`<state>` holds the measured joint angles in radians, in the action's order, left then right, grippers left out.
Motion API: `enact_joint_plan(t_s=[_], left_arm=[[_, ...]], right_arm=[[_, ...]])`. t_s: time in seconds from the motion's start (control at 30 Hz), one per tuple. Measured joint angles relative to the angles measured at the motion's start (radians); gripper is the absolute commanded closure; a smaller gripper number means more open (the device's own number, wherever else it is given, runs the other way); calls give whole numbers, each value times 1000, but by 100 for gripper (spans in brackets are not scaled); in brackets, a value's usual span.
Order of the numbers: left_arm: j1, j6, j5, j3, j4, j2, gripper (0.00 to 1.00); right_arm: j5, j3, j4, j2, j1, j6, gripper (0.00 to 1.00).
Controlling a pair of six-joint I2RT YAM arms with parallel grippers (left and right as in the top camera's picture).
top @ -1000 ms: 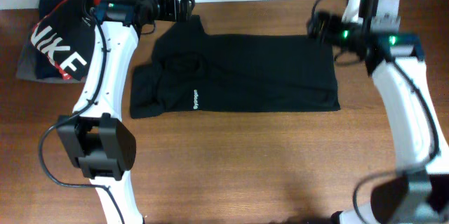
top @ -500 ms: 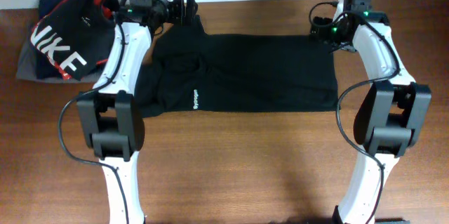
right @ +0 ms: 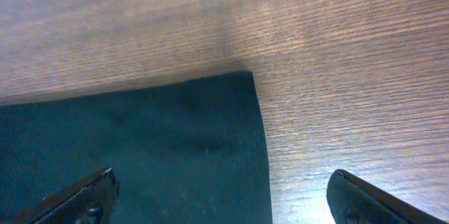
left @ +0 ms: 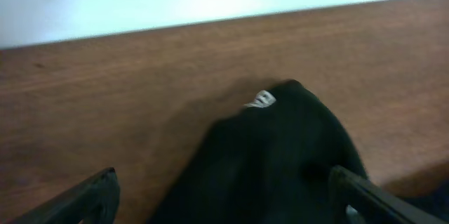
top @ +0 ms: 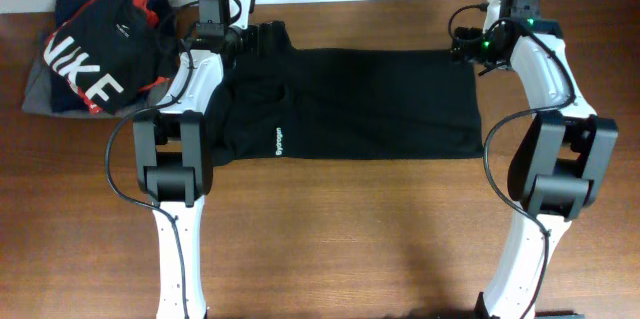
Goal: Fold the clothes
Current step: 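Grasp the shirt's top corners with both grippers and straighten them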
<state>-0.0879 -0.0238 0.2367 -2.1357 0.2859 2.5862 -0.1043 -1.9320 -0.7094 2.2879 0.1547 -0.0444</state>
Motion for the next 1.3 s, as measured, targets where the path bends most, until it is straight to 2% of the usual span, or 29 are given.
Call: enact_joint_plan(t_s=[0.2,0.6,0.8,0.83,0.9,1.03,1.07,1.3], left_arm=[[3,-7,-21,0,-37,1,11],[2,-11,-28,0,-71,33,11],[2,-14,-28,0,-78,54,11],[2,-14,-28,0,-78,54,15],[2,-16,-28,0,-77,54,16],[2,-23,-28,0,-77,55,39],[2,-23,-28,0,-76,55,42],[-1,-22,-28,-1,-67,55,50]], right_arm=[[0,0,8,42,0,3,1],[0,0,41,56,0,5,1],[0,0,130,56,0,4,1],[0,0,142,56,0,4,1],[0,0,167,56,0,4,2],[0,0,172,60,0,3,2],[0,0,172,64,0,4,1],[-6,0,187,134,0,3,1]])
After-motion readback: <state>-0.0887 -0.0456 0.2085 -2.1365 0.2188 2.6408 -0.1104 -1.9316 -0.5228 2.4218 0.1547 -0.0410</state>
